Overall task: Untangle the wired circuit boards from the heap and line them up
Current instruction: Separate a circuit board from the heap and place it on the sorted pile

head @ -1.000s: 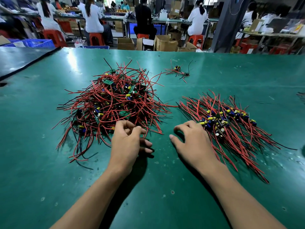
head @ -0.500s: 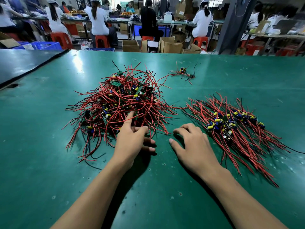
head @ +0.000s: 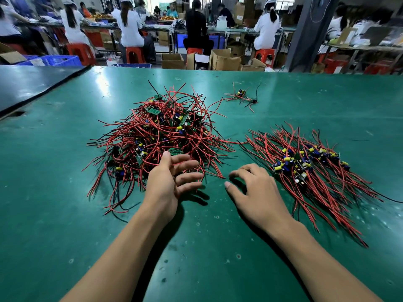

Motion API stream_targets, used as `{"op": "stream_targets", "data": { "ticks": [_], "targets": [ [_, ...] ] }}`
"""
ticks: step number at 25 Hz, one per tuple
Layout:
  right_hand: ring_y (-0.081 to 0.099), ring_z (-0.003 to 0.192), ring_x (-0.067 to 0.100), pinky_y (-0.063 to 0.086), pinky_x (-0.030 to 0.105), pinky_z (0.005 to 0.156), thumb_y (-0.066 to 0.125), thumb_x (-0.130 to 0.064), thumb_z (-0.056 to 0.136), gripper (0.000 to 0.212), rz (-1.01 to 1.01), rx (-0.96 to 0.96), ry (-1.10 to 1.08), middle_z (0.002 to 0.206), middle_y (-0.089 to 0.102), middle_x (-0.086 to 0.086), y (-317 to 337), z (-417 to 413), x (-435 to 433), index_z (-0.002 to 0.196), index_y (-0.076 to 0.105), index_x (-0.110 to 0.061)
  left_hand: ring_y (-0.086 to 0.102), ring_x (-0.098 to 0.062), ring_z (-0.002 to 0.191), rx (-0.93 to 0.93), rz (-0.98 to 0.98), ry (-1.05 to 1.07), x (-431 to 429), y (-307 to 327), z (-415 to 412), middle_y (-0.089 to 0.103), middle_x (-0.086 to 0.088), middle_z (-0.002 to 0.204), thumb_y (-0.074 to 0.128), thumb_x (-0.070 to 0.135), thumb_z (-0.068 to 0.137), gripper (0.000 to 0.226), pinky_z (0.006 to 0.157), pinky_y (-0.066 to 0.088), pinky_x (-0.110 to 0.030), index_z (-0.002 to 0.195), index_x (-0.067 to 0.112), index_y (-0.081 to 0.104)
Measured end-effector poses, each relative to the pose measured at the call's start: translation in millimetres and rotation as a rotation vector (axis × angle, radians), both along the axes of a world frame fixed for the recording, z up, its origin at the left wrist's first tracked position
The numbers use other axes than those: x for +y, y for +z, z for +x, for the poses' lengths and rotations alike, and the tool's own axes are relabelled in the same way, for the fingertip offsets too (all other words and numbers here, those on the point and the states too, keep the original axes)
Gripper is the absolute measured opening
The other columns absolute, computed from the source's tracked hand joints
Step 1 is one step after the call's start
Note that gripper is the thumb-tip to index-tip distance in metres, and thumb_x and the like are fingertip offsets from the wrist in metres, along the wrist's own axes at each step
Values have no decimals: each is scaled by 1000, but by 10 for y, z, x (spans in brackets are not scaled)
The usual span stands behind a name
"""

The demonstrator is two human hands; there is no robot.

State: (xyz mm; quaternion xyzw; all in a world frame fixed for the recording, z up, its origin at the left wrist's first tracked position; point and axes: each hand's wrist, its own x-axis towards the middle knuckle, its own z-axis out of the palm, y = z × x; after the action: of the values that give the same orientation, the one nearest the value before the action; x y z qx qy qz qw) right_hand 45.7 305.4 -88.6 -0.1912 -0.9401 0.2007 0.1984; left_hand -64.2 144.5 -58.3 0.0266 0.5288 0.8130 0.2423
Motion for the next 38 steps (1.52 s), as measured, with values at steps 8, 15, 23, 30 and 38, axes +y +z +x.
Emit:
{"op": "stream_targets", "data": {
  "ticks": [8,15,23,30,38],
  "targets": [
    [56,111,20,44,43,99,61,-46,81,48,-70,-49,108,115,64,-2,86,36,103,121,68,-19,62,-24,45,27,-44,-830,171,2,531,64,-13,65,41,58,93,55,44,50,-25,81,11,65],
    [57,104,9,45,33,99,53,-56,68,68,-273,-32,288,110,66,-11,164,44,-12,131,62,-34,58,-15,37,-62,132,-1225,-15,68,373,62,-5,56,34,51,101,58,37,42,-20,87,6,67],
    [58,70,16,48,25,69,73,-22,91,14,-748,160,361,81,69,-5,152,2,-179,103,77,-29,65,-15,49,-71,35,-1262,-3,-24,432,73,-7,89,46,50,97,48,44,51,-21,119,12,66],
    [59,74,15,50,25,64,73,-22,80,23,-1525,339,344,102,71,15,328,26,-4,98,59,-18,64,-19,47,-245,42,-634,87,12,332,69,-10,75,57,36,85,30,42,53,-25,91,9,71],
    [61,89,18,47,29,77,78,-19,77,13,-1489,132,512,104,71,8,326,72,-4,86,70,-23,69,-16,54,-192,37,-674,28,32,363,72,-7,74,71,48,72,35,47,55,-26,88,17,79]
  ]
}}
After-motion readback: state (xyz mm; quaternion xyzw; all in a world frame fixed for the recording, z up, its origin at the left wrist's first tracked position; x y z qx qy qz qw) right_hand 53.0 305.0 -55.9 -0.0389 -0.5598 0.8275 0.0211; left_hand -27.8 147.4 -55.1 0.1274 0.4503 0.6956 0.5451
